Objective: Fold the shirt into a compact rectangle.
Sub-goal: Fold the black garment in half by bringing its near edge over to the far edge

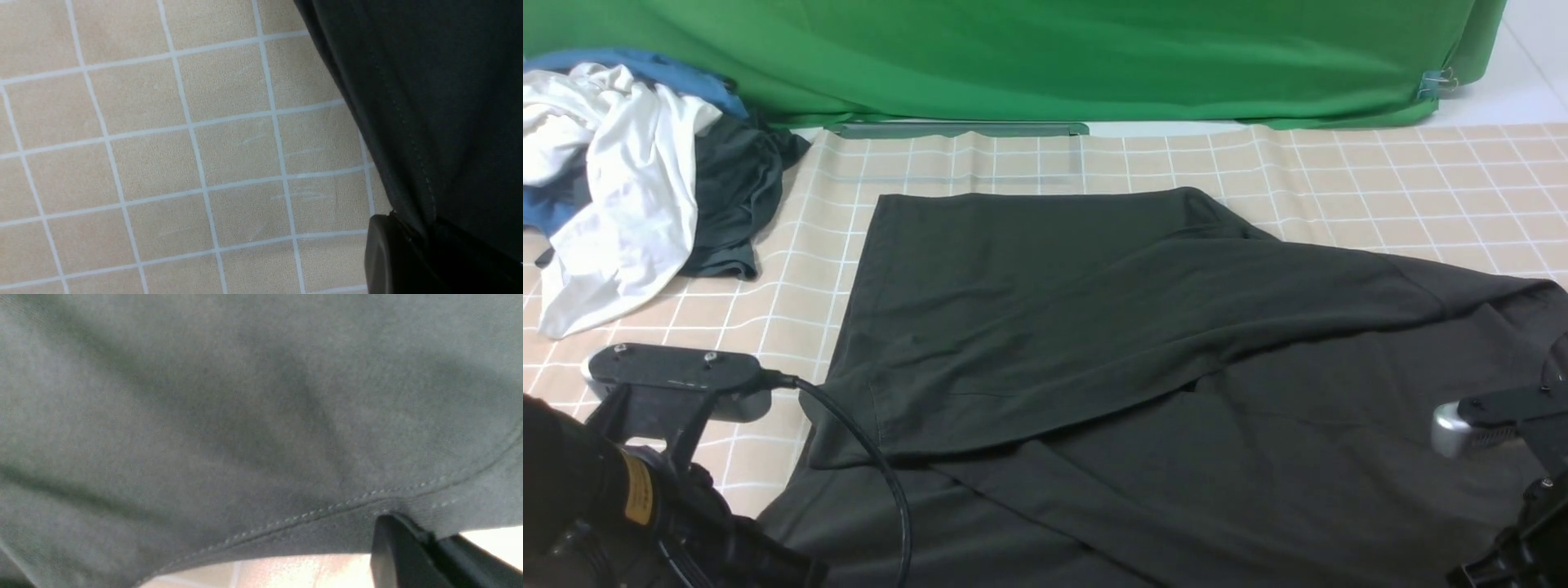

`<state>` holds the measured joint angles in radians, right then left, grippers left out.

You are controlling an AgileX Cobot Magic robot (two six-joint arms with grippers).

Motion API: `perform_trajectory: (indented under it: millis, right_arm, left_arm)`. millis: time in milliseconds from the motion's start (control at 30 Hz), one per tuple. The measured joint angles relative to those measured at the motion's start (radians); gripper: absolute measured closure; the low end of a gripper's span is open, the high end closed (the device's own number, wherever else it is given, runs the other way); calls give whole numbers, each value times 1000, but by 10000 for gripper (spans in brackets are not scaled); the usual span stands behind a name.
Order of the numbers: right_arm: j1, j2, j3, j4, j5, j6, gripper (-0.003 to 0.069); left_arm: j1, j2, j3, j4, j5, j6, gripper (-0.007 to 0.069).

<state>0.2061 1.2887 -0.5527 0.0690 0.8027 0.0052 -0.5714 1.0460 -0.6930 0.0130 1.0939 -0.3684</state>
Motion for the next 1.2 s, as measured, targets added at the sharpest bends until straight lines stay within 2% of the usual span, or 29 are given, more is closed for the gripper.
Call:
perform_trajectory:
  millis: [167, 233, 367, 567, 733, 933, 1067, 1200]
  right_arm:
    - [0, -3, -11, 0, 20, 2, 610]
    - [0, -3, -46, -1, 47, 2, 610]
    - [0, -1, -134, -8, 95, -5, 610]
    - [0, 46, -279, -12, 144, -5, 610]
    - [0, 188, -455, -25, 168, -29, 610]
    - [-64, 404, -689, -30, 175, -35, 610]
    - [-118, 525, -858, -24, 174, -35, 610]
    - [-131, 633, -992, -23, 174, -36, 608]
  left_arm:
    - [-1, 0, -10, 33, -2, -26, 592]
    - [6, 8, -44, 82, -7, -74, 592]
    - [76, 50, -107, 86, -43, -84, 592]
    - [227, 173, -227, 5, -116, 13, 592]
    - [355, 354, -386, -81, -153, 124, 592]
    - [425, 589, -613, -106, -167, 165, 592]
    - [440, 732, -770, -112, -167, 167, 592]
    - [440, 838, -884, -113, -165, 167, 592]
